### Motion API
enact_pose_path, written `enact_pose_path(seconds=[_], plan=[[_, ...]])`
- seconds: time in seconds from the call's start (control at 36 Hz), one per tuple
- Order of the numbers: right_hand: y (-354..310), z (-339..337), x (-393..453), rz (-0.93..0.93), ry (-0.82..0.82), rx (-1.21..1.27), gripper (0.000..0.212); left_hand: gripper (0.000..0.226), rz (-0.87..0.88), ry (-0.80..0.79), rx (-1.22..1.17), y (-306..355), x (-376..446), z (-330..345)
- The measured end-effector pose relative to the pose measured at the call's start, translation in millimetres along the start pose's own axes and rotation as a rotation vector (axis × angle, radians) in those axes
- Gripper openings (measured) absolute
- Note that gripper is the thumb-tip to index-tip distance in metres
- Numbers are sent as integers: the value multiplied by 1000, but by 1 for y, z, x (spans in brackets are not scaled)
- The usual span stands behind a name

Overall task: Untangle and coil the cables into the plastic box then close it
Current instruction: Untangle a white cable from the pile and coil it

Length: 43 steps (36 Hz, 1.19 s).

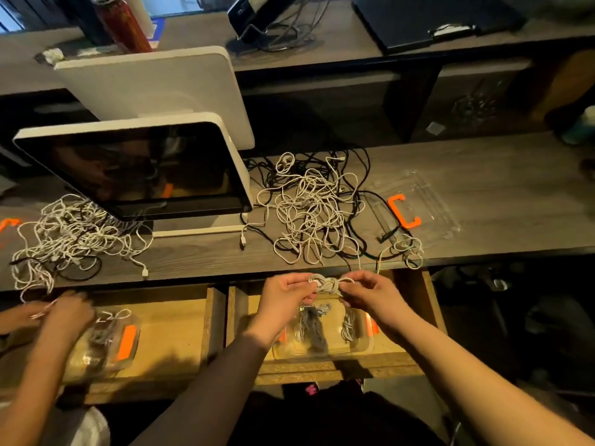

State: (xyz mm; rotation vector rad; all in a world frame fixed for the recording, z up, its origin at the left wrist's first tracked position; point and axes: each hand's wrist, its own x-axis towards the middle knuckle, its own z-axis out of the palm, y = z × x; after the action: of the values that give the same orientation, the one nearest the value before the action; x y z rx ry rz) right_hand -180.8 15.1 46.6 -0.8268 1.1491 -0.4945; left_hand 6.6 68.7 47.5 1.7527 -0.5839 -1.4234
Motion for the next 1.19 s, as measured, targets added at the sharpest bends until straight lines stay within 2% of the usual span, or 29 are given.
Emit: enact_pose_path(seconds=[0.14,0.25,0.44,0.58,0.69,0.78,0.83,0.89,0.94,1.03,1.11,1.19], plan=[[35,4,17,110,99,-22,22,18,-56,-16,209,-24,12,-5],[58,7,33,130,128,-122,22,24,-101,10,278,-43,26,-9],[70,4,43,170,239,-148,25,20,-124,-32,369,-59,39,-10],[69,-14,46,170,255,-408,17,25,-101,-59,505,-58,54,-12],[58,-31,52,-3,310,-647,13,19,-82,-101,543,-48,69,2],[48,-45,60,-151,414,-729,13,19,12,-112,563,-35,78,22],[43,-56,70,-230,465,-829,22,24,109,-117,612,-24,86,40],[42,-63,78,-278,429,-974,37,29,239,-127,721,-14,91,55],[43,-69,87,-257,320,-1107,50,36,380,-151,899,-6,100,70],[43,-74,96,-246,146,-1408,50,57,539,-255,1069,3,112,89],[39,-78,97,-211,66,-1626,46,68,562,-369,1214,3,122,101],[37,-87,98,-314,108,-1632,32,67,491,-413,1290,-6,133,103]])
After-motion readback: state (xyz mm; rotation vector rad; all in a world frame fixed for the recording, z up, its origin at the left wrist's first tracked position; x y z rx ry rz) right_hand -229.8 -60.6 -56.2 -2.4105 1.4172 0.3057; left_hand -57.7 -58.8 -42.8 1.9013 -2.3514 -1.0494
